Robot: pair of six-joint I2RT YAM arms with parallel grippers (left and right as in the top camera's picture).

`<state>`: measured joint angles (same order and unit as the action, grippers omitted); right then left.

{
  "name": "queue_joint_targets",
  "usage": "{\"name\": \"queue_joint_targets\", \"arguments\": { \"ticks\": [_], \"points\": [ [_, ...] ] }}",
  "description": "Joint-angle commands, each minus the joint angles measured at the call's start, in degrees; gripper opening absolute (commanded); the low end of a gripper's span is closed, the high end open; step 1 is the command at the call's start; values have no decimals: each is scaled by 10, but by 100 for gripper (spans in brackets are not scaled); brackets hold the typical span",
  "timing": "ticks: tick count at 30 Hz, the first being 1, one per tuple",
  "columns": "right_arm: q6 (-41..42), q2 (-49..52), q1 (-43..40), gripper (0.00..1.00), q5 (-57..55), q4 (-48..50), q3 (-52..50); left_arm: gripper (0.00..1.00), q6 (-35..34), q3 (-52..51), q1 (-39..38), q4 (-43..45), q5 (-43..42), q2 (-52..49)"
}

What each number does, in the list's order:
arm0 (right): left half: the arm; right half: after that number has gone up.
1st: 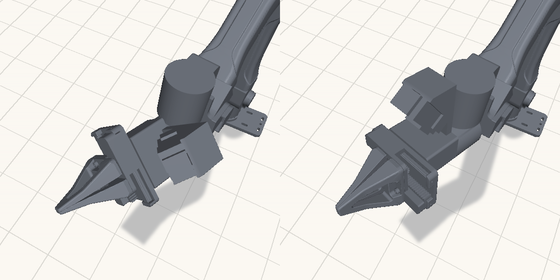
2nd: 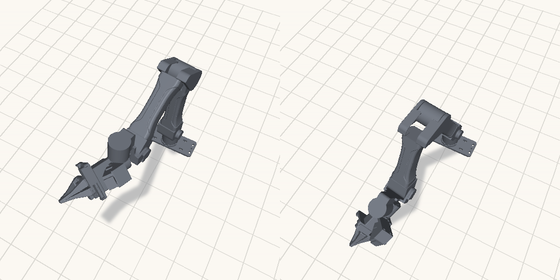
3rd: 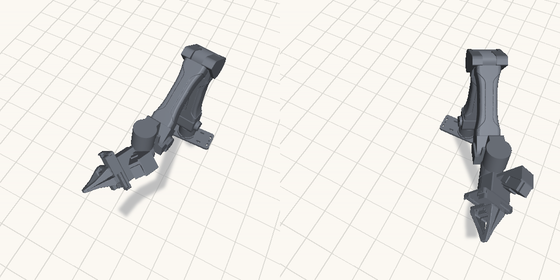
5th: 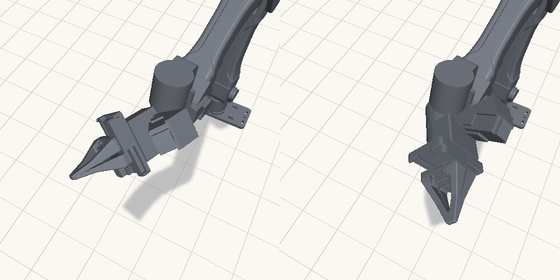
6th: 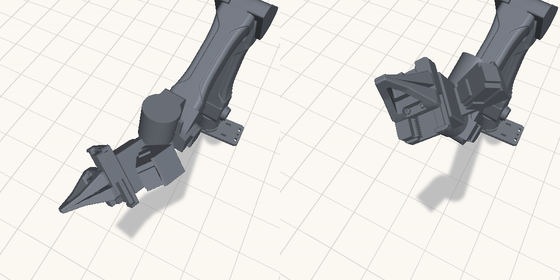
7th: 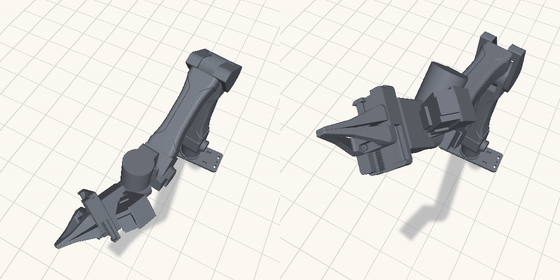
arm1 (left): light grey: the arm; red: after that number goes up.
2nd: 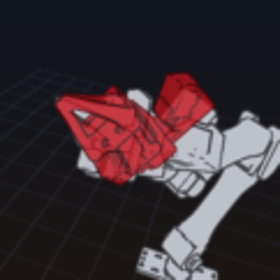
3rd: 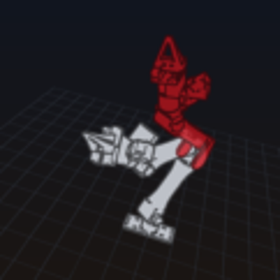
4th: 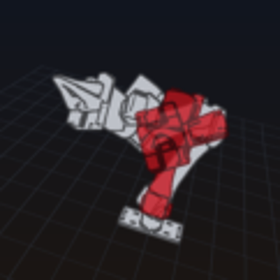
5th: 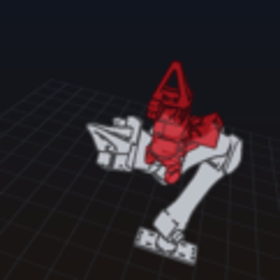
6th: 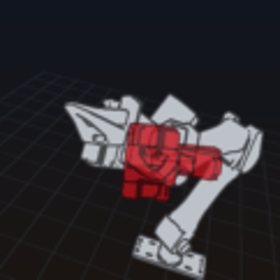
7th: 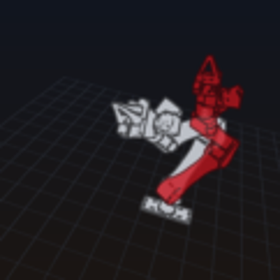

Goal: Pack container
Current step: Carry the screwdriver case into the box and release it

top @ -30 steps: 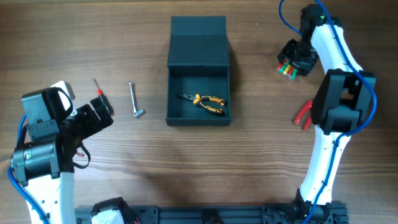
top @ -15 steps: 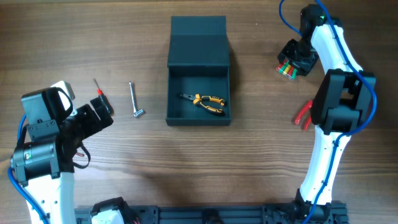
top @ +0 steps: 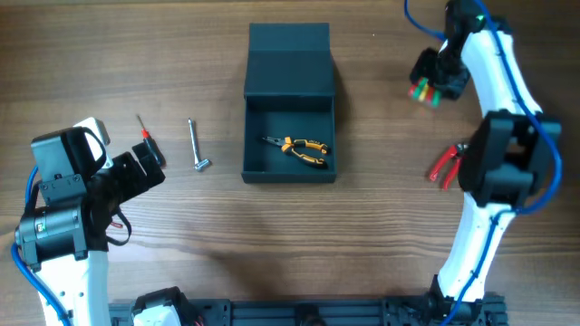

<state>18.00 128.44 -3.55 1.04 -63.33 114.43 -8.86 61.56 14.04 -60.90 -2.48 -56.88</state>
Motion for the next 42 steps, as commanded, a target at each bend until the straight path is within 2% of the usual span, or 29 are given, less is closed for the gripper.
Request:
{"name": "queue_joint_targets", "arguments": {
  "ticks": [1, 2, 4, 5, 9, 15, 29, 42],
  "points": [
    [-185, -110, 49, 4, 2, -1, 3, 100, 12, 11, 4, 0, -9, 7],
    [-288, -140, 85, 4, 5, -16, 3, 100, 12, 11, 4, 0, -9, 7],
    [-410, -161, 129, 4, 19, -44, 3, 100, 12, 11, 4, 0, -9, 7],
    [-445, -168, 150, 5, 18, -54, 3, 99, 12, 11, 4, 0, -9, 7],
    [-573, -172, 226, 4, 21, -100, 3, 100, 12, 11, 4, 0, -9, 7],
    [-668, -172, 311, 4, 20, -108, 3, 100, 12, 11, 4, 0, -9, 7],
    [-678, -154, 339, 4, 70, -78, -6, 100, 12, 11, 4, 0, -9, 7],
    [-682, -50, 339, 4, 94, -80, -6, 100, 12, 11, 4, 0, -9, 7]
  ]
}}
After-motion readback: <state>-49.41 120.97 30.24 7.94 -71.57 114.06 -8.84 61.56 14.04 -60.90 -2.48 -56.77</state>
